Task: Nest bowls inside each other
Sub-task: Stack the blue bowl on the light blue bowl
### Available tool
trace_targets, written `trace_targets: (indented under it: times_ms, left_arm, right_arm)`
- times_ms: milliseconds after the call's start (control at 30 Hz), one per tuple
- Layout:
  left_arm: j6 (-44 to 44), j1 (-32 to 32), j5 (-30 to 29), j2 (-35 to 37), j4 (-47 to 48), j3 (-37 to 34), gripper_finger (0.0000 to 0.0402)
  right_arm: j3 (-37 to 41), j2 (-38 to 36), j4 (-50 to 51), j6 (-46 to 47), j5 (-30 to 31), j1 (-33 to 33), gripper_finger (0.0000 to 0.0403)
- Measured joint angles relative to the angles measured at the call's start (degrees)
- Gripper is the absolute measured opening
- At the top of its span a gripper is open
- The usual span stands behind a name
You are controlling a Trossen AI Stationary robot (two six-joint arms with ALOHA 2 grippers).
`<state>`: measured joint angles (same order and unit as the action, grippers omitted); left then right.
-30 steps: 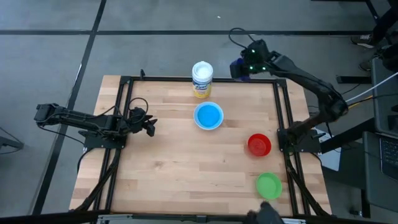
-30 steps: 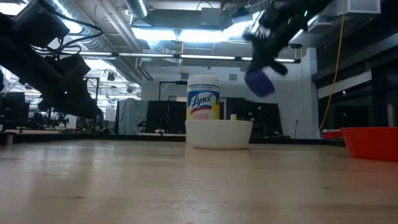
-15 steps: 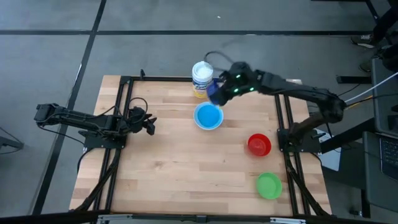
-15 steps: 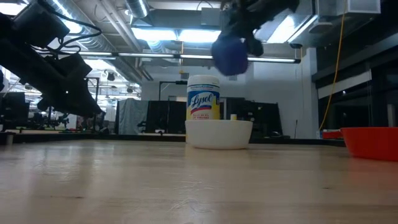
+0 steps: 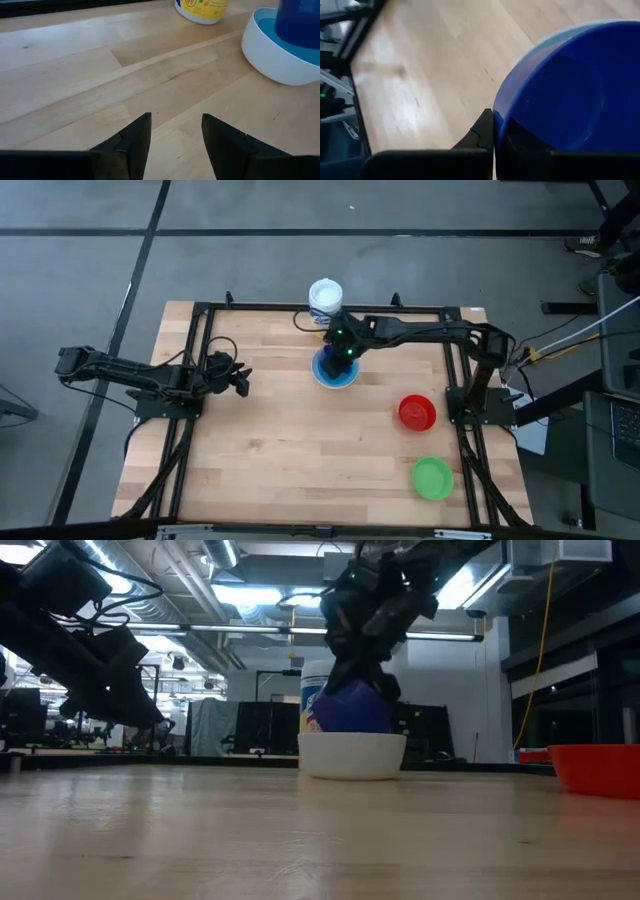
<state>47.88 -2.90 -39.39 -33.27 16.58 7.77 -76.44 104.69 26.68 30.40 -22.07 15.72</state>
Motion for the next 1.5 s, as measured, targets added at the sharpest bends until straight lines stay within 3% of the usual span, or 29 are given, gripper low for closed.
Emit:
trace_targets:
  times_ms: [400, 767, 867, 1100, 1233, 1367, 1500]
  left_arm:
    - [-0.1, 0.0, 0.0, 0.0, 0.0, 0.0, 0.0171]
    - [-0.6, 0.0, 0.0, 0.0, 0.1, 0.0, 0.0171]
    - [-0.6, 0.0, 0.0, 0.0, 0.1, 0.0, 0.0171]
    - [-0.6, 0.0, 0.1, 0.0, 0.1, 0.0, 0.0171]
    - [-0.6, 0.0, 0.1, 0.0, 0.1, 0.0, 0.0171]
    - [-1.4, 0.0, 0.1, 0.0, 0.1, 0.0, 0.0171]
    - [-1.7, 0.0, 0.1, 0.0, 0.1, 0.0, 0.0171]
  right_arm:
    - [0.0, 0.3, 7.5, -4.0, 3.2, 1.9, 0.0001]
    - [0.1, 1.9, 8.9, -6.1, 1.2, 2.6, 0.0003]
    - [0.1, 2.0, 8.9, -6.9, 0.6, 2.6, 0.0036]
    - [-0.8, 1.9, 9.8, -6.0, 0.8, 3.7, 0.0175]
    - [-2.6, 1.9, 10.3, -5.6, 1.7, 3.9, 0.023]
    - [-4.5, 1.9, 10.8, -5.5, 5.3, 3.8, 0.0244]
    - [-4.6, 1.9, 13.9, -5.6, 7.2, 3.9, 0.0215]
